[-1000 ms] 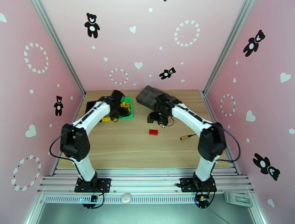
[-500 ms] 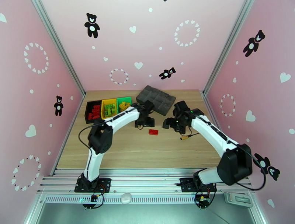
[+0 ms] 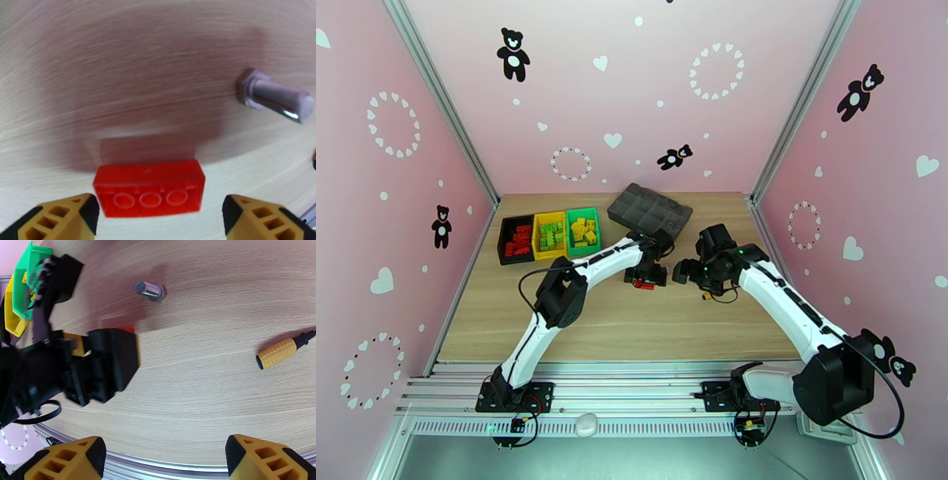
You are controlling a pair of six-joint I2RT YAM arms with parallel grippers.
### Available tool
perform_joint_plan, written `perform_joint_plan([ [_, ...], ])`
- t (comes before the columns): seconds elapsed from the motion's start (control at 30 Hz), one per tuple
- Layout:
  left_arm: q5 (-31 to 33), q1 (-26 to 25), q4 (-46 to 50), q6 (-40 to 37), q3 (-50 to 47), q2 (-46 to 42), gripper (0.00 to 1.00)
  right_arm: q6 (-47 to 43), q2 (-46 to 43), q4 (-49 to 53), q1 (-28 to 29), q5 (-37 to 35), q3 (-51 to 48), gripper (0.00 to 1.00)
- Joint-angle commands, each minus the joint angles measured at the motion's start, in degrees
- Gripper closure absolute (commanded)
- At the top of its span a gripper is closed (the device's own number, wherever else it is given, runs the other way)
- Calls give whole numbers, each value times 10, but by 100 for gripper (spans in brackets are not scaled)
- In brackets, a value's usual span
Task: Sort the legos into containers by color
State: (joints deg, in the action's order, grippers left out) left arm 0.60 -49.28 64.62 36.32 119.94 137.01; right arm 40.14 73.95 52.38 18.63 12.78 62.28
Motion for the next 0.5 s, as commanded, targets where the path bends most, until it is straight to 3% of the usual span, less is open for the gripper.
perform_joint_plan([
  [0.0,33,-10,40,6,35,25,14,1,-21,17,-2,1,-9,15],
  [0.3,41,-15,46,8,50,45,21,5,-31,21,-2,9,-14,15],
  [0.47,36,-15,40,5,54,43,36,9,-32,16,-2,12,-18,15],
])
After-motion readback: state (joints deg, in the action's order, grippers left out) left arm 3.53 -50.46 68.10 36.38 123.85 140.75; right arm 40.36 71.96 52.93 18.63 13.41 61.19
